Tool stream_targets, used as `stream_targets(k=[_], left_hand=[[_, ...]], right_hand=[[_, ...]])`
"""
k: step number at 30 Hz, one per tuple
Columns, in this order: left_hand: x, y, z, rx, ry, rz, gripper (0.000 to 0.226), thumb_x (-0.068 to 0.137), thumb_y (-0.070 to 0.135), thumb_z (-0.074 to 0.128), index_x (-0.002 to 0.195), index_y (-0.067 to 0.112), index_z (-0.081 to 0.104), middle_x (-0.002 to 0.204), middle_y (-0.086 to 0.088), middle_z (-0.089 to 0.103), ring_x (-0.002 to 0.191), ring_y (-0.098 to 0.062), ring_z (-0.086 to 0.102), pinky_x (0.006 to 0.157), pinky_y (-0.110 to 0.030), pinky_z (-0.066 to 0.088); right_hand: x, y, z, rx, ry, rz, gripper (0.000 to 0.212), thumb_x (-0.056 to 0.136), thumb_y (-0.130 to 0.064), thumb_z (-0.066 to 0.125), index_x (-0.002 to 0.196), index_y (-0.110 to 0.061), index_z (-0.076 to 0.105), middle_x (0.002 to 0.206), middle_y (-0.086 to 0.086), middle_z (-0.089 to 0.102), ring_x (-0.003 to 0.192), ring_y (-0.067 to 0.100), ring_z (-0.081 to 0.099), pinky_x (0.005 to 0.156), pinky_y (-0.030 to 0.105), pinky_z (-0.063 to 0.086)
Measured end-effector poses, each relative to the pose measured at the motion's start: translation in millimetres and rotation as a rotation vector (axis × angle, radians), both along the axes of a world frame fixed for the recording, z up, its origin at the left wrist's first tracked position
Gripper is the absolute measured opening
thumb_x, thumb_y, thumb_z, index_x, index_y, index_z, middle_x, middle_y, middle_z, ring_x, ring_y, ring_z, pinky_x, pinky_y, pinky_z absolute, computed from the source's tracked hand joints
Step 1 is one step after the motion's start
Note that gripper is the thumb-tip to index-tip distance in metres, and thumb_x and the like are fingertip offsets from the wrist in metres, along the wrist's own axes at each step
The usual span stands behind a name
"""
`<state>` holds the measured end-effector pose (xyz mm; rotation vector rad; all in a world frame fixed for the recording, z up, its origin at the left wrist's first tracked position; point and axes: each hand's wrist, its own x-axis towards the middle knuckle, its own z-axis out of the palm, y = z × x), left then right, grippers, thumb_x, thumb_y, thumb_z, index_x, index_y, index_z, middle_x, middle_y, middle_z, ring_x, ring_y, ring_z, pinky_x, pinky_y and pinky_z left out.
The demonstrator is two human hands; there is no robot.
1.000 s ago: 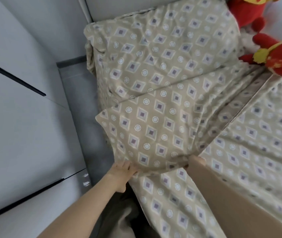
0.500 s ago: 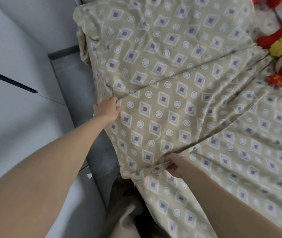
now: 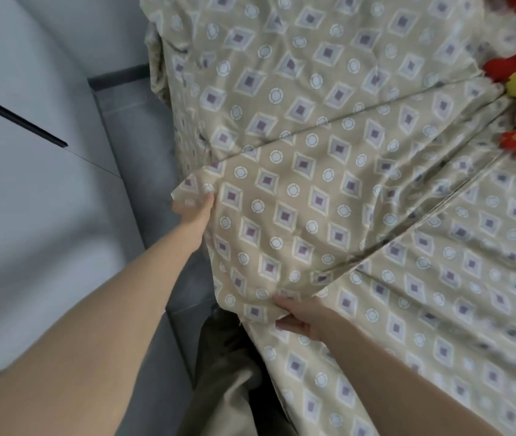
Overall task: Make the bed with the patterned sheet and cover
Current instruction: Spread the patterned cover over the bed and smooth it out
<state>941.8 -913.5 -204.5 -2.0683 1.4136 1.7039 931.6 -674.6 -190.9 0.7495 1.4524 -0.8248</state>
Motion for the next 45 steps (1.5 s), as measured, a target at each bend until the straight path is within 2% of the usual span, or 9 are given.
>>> stream_targets(k=[3,8,12,18,21,24,34,39,45], left_hand=[[37.2,24.0,-14.9,0.365,0.008,0.043,0.098,0.076,0.074,0.051,0.151,0.020,0.018,0.152,-0.006,0.031,0.138,-0.030,0.032,0.108,-0.051,0.029],[70.8,61.8,-46.9,0.550,0.241,0.058,0.063,0.072,0.075,0.054,0.111,0.025,0.060,0.110,-0.005,0.066,0.098,-0.026,0.062,0.091,-0.044,0.049],[81.2,71.8,-58.5,0.501,0.316,0.128,0.080,0.052,0.075,0.069,0.113,0.024,0.062,0.113,-0.004,0.069,0.101,-0.025,0.066,0.092,-0.046,0.051],[74.8,71.8,-56.9,0.169,0.197,0.168,0.064,0.084,0.063,0.053,0.126,0.015,0.054,0.116,-0.003,0.063,0.098,-0.022,0.063,0.083,-0.037,0.053],[81.9,71.6,-63.5,-0.051,0.115,0.121,0.062,0.089,0.056,0.050,0.128,0.009,0.052,0.125,-0.006,0.058,0.113,-0.026,0.057,0.100,-0.040,0.045],[87.7,79.1,-69.6,-0.143,0.133,0.055,0.044,0.094,0.045,0.050,0.115,0.008,0.059,0.117,-0.009,0.063,0.111,-0.026,0.058,0.094,-0.029,0.044],[133.3,137.3,-55.9,0.365,0.152,0.035,0.082,0.080,0.078,0.025,0.136,0.022,0.047,0.128,0.000,0.059,0.107,-0.018,0.058,0.089,-0.031,0.048],[155.8,191.4,-40.3,0.480,0.127,-0.258,0.062,0.086,0.058,0.047,0.137,0.022,0.041,0.125,0.003,0.057,0.107,-0.014,0.057,0.098,-0.032,0.044],[177.2,222.1,-27.4,0.591,0.123,-0.475,0.042,0.079,0.020,0.075,0.115,0.021,0.054,0.120,0.000,0.063,0.116,-0.017,0.055,0.110,-0.040,0.036]], right_hand=[[8.9,5.4,-6.6,-0.072,-0.002,-0.001,0.039,0.077,-0.015,0.078,0.110,-0.005,0.061,0.097,0.011,0.071,0.077,0.019,0.069,0.070,0.031,0.060],[17.4,20.5,-16.1,-0.152,-0.034,0.072,0.051,0.067,-0.021,0.085,0.110,-0.007,0.061,0.102,0.010,0.073,0.092,0.023,0.071,0.083,0.035,0.057],[24.0,30.8,-18.1,-0.218,0.018,0.123,0.047,0.073,-0.027,0.081,0.112,-0.009,0.062,0.103,0.006,0.073,0.094,0.020,0.071,0.084,0.033,0.056],[37.1,36.8,-18.7,-0.313,-0.016,0.077,0.036,0.087,-0.038,0.065,0.111,-0.012,0.061,0.103,0.003,0.073,0.099,0.013,0.069,0.087,0.026,0.055],[45.8,33.4,-17.5,-0.286,0.051,0.138,0.037,0.089,-0.039,0.062,0.112,-0.010,0.061,0.091,0.005,0.075,0.084,0.010,0.071,0.079,0.022,0.057],[53.4,32.6,-19.7,-0.227,0.203,0.206,0.040,0.090,-0.036,0.063,0.105,0.001,0.066,0.082,0.007,0.075,0.063,0.010,0.070,0.066,0.022,0.059],[77.9,78.4,-5.4,-0.257,0.362,0.204,0.024,0.074,-0.024,0.082,0.080,-0.003,0.070,0.073,0.012,0.072,0.062,0.014,0.067,0.058,0.018,0.053],[98.6,140.3,3.1,-0.047,0.675,0.532,0.038,0.063,-0.042,0.085,0.075,-0.023,0.055,0.068,-0.007,0.062,0.058,0.003,0.056,0.055,0.020,0.043],[134.9,193.6,11.5,0.048,0.731,0.983,0.047,0.067,-0.043,0.074,0.100,-0.025,0.046,0.102,-0.011,0.048,0.099,0.012,0.045,0.070,0.024,0.036]])
